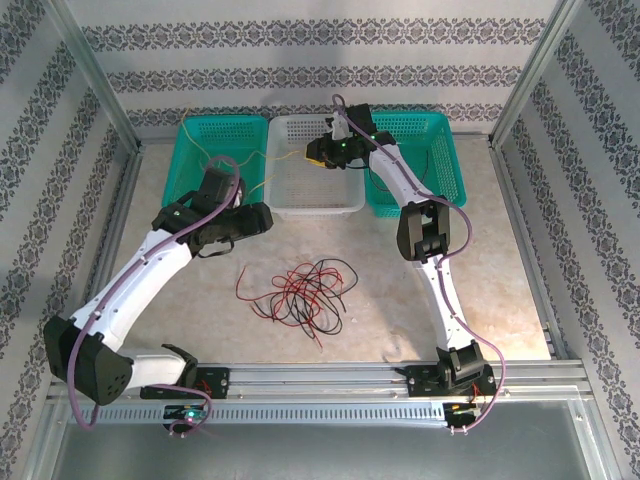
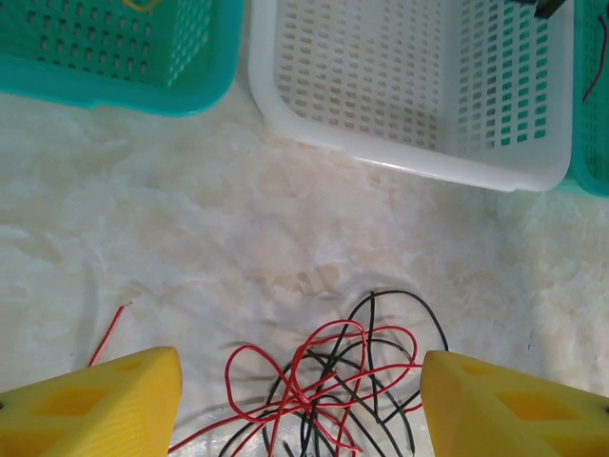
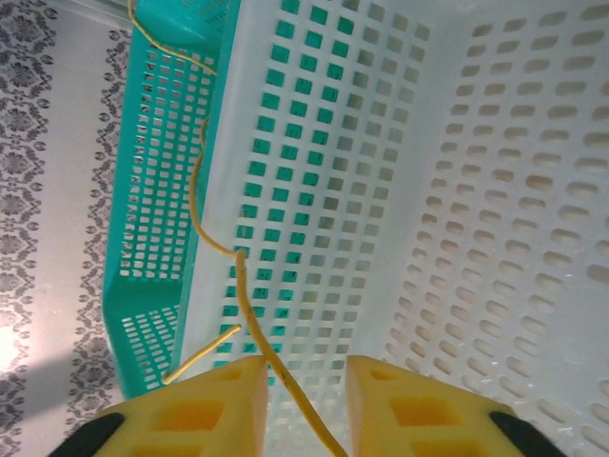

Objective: Untangle the cables

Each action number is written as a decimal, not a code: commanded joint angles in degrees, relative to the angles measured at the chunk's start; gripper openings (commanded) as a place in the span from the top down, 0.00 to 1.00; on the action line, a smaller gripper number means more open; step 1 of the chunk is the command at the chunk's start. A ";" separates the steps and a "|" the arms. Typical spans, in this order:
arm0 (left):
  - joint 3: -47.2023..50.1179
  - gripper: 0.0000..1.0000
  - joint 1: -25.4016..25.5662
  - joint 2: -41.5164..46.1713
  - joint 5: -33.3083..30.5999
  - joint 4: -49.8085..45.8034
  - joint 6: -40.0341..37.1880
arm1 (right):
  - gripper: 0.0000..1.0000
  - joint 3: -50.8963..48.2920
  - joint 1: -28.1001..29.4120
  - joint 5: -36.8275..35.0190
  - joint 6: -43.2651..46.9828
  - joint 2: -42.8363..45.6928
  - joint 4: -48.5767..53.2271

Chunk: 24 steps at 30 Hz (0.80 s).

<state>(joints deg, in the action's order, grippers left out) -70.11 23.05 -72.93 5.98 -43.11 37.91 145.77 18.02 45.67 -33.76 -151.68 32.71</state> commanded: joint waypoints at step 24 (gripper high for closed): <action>6.83 0.35 -7.20 10.39 2.50 0.64 0.38 | 0.96 -29.98 17.78 -17.78 2.09 27.39 -3.93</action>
<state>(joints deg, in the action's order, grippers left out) -64.27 16.73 -63.92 7.46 -43.05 37.80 117.69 33.98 33.58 -30.52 -124.27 28.95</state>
